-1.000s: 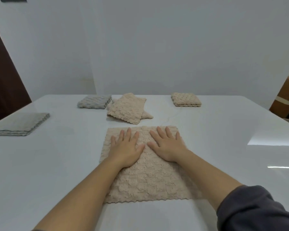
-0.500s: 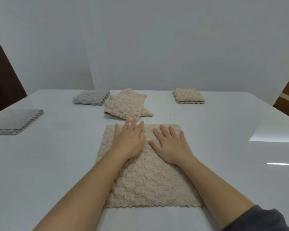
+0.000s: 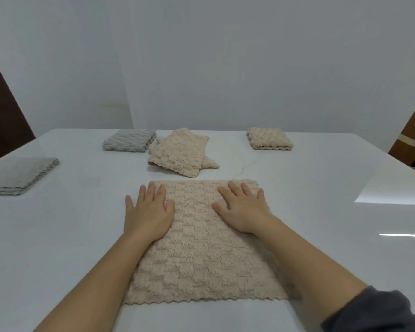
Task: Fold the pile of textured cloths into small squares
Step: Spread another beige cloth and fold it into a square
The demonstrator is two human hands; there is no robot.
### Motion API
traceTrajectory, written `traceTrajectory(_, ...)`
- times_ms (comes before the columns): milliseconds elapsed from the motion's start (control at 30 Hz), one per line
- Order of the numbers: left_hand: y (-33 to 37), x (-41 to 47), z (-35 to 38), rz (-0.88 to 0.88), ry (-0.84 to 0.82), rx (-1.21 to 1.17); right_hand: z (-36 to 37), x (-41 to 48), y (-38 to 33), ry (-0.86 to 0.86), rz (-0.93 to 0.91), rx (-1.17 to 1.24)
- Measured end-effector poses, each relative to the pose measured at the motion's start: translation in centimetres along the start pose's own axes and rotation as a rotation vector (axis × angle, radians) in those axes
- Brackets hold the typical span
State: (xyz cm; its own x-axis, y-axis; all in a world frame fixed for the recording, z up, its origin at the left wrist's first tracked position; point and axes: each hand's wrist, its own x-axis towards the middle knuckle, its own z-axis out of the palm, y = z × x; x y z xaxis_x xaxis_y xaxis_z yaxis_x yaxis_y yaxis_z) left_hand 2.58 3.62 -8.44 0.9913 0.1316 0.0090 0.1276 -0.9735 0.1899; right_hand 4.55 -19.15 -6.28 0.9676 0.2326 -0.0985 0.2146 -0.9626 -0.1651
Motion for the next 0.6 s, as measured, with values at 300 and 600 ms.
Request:
traceTrajectory(300, 0.0, -0.1, -0.1, 0.007, 0.003, 0.004, 1.7, 2.2, -6.2, 0.007, -0.150, -0.020)
traceTrajectory(600, 0.0, -0.1, 0.0, 0.001, 0.015, -0.009, -0.2, 1.0, 3.4, 0.040, 0.199, -0.045)
